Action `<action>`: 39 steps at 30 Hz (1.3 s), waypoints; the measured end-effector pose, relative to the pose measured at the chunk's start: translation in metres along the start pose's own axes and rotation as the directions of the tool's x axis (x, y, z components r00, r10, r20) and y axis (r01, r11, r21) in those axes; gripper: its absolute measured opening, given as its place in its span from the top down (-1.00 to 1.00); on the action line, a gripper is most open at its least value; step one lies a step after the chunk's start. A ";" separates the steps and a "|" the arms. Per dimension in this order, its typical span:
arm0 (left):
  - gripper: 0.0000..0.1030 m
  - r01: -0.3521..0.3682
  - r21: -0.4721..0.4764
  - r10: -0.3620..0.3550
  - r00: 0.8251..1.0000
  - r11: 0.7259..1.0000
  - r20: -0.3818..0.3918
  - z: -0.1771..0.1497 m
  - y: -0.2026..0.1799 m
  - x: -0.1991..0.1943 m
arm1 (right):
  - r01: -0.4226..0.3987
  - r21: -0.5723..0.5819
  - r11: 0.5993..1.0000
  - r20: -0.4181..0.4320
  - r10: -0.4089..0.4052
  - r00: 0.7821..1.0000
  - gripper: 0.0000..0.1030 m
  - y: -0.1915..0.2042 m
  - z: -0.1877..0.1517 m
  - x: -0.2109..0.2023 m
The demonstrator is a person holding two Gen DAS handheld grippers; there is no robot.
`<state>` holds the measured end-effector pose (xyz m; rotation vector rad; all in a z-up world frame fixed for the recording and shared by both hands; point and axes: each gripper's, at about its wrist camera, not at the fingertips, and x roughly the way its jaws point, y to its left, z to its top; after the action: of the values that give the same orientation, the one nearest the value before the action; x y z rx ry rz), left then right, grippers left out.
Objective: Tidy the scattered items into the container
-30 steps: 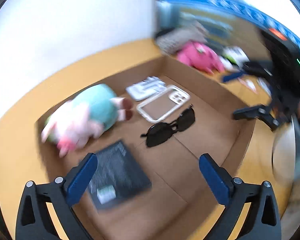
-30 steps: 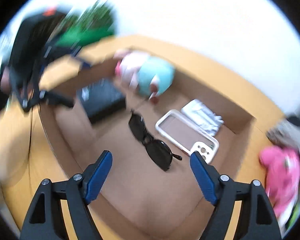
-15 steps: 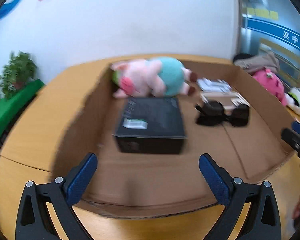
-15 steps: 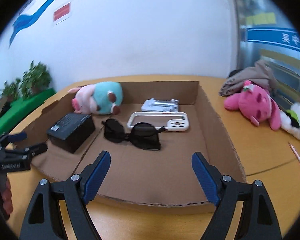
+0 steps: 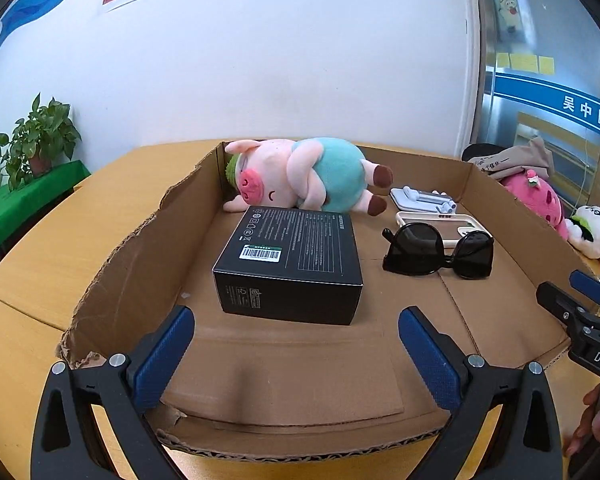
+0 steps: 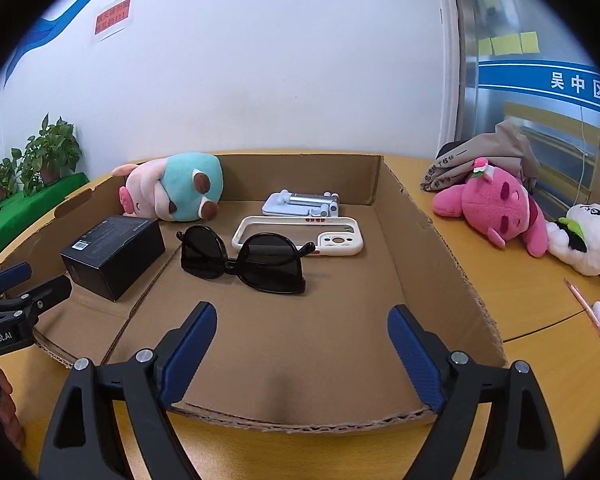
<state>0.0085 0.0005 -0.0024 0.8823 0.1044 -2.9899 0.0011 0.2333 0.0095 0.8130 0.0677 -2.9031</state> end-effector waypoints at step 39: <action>-1.00 0.003 -0.007 -0.003 1.000 1.000 -0.002 -0.001 0.000 -0.002 | -0.002 0.000 1.000 -0.005 0.002 1.000 -0.73 -0.001 0.001 0.005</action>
<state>0.0103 0.0006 -0.0023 0.8852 0.1159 -2.9897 -0.0033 0.2332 0.0079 0.8202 0.0670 -2.8990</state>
